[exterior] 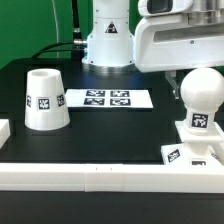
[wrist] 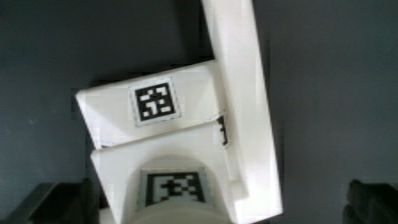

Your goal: Assemble lamp

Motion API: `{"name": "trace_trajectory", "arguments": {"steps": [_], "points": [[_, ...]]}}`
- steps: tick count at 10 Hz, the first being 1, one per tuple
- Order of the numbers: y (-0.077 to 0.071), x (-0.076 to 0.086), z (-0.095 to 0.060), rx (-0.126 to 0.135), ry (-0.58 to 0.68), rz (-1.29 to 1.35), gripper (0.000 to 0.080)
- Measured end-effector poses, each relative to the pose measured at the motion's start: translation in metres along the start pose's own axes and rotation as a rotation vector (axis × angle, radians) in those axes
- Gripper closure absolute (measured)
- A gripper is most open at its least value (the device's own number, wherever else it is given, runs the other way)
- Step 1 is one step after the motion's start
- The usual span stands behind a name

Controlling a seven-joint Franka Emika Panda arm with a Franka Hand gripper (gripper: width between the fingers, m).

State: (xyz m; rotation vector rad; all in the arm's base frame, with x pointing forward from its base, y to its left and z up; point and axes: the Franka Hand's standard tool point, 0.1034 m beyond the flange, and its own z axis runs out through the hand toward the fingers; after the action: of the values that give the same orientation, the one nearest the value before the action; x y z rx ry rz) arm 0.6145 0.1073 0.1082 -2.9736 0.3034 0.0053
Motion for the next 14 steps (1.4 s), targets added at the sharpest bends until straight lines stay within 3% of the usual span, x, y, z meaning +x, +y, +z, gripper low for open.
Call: {"name": "trace_trajectory", "arguments": {"steps": [2, 5, 7, 12, 14], "points": [[0.013, -0.025, 0.001, -0.011, -0.027, -0.156, 0.0101], [0.062, -0.063, -0.01, -0.024, -0.039, -0.242, 0.0101], [0.086, -0.073, -0.01, -0.031, -0.044, -0.242, 0.0101], [0.088, -0.075, -0.01, -0.03, -0.047, -0.28, 0.0101], [0.14, -0.109, -0.02, -0.031, -0.067, -0.362, 0.0101]]}}
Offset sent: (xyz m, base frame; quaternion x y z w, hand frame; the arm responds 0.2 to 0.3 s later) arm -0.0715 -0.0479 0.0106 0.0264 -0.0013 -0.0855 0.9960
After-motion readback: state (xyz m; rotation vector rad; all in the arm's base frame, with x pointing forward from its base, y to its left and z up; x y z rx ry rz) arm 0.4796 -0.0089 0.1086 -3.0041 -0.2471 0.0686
